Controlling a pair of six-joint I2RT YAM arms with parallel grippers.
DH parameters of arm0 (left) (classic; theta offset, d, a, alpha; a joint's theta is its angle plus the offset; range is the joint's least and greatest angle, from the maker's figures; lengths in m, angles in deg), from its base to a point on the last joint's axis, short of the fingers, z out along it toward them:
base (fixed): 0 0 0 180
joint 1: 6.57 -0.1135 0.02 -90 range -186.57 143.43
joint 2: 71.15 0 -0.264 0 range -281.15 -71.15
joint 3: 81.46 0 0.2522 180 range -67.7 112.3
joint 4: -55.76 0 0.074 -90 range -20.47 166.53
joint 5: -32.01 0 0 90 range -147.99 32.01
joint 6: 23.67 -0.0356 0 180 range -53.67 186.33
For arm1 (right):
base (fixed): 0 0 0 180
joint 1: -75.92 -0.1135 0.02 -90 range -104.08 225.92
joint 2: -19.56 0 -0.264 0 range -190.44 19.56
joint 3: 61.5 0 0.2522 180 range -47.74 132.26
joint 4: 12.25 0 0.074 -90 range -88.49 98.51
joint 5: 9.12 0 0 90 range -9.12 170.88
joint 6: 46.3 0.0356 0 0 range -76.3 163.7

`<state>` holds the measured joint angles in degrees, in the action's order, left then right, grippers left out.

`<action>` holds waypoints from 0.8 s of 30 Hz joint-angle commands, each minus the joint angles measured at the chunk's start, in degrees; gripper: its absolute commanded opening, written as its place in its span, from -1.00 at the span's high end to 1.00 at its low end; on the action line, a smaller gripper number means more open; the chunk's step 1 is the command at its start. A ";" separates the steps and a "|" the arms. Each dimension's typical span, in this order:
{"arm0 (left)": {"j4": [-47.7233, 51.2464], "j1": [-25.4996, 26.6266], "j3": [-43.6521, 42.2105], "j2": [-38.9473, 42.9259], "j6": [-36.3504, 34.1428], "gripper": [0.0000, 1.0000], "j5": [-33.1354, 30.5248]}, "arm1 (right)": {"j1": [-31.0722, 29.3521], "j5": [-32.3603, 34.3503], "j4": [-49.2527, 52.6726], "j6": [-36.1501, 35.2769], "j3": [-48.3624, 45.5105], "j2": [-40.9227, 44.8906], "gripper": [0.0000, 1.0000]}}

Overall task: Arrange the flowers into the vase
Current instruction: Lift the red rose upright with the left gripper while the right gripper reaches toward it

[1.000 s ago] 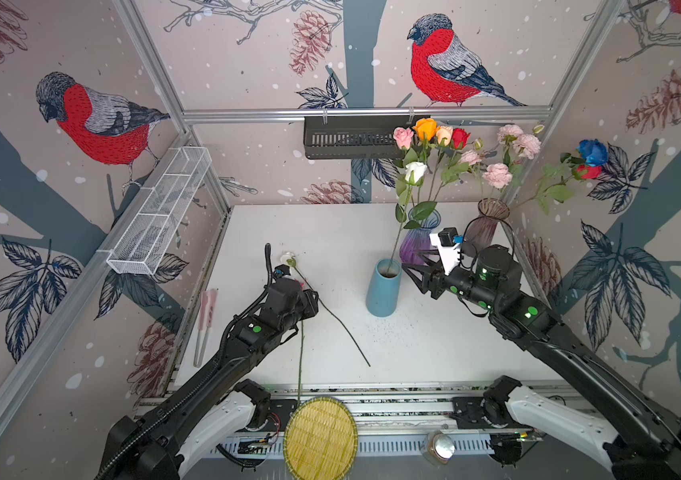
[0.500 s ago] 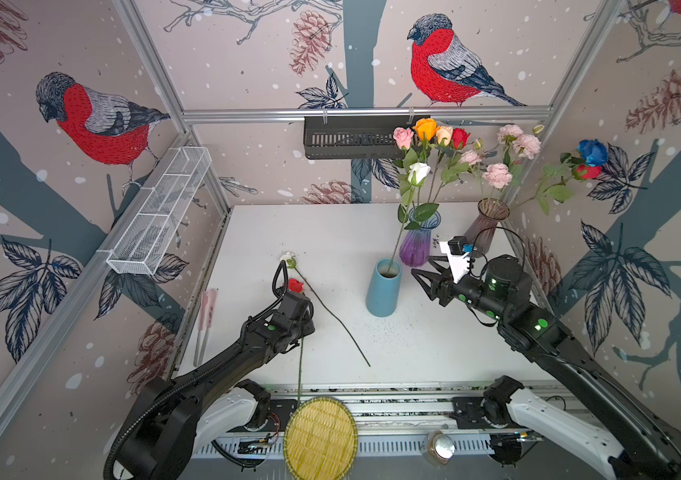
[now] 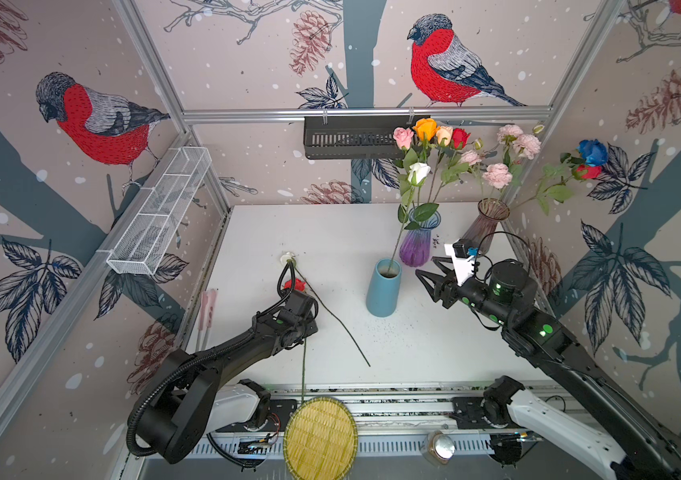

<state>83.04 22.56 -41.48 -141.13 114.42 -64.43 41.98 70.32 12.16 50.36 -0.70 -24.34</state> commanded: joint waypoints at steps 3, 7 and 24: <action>3.30 -0.10 2.46 3.00 0.68 0.97 -3.68 | 0.03 0.46 -0.29 -0.69 1.10 0.09 -0.29; 5.10 -0.12 5.23 10.00 0.33 1.00 -6.44 | 0.01 -0.39 0.02 -0.52 2.31 -0.44 -0.28; -33.51 0.05 6.23 26.78 -1.98 1.00 24.21 | -4.03 -35.20 -12.45 11.80 5.42 -12.36 -0.21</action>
<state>63.92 22.51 -34.86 -113.24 110.93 -50.20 39.29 46.86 5.39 57.33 3.76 -34.30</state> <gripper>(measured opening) 0.056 0.607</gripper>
